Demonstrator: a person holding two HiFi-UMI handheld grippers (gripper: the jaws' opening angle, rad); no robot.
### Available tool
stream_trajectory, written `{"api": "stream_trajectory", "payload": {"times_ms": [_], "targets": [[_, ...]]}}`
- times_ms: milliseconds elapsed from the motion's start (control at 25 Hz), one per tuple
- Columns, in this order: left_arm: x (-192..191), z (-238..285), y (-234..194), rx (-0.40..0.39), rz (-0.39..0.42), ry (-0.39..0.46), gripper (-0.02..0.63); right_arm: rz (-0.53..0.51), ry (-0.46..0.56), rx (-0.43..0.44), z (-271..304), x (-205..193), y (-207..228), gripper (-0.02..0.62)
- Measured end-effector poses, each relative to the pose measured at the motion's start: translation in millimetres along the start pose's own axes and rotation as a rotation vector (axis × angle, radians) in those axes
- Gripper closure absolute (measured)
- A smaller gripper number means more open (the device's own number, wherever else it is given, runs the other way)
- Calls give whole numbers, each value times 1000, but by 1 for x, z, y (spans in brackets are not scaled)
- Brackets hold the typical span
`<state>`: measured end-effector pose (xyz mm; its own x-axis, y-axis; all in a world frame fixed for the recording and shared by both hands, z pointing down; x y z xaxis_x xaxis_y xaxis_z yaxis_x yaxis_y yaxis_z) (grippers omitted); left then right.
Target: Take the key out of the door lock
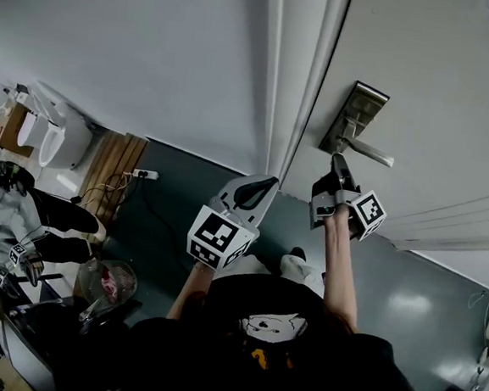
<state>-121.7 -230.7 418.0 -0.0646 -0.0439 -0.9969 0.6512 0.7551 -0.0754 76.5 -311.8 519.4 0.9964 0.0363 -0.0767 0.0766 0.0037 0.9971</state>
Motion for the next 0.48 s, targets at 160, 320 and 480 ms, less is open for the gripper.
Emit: {"api": "stream_trajectory", "payload": {"times_ms": [160,320,480], "targets": [[-2,1,3,-25,-4,0,600,-16,-10,10,-11,-2,0,574],[-1,0,11,-62,-3,9,600,-30,-19,18,-23,-6,-4,574],[3,-4,15,-92,-1,22,600,-47,-36,17,-39,-14,-5,574]]}}
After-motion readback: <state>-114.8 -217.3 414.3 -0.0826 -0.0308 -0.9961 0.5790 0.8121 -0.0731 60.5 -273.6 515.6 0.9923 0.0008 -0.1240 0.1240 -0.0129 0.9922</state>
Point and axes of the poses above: the fingertips, and each gripper's own axes: z forward along the fingers, y to its right, x out of its top, the point moved 3 cm from there along -z, backward along the fingers, and after that the axes turned 14 degrees about y, right-handed, at the moved point
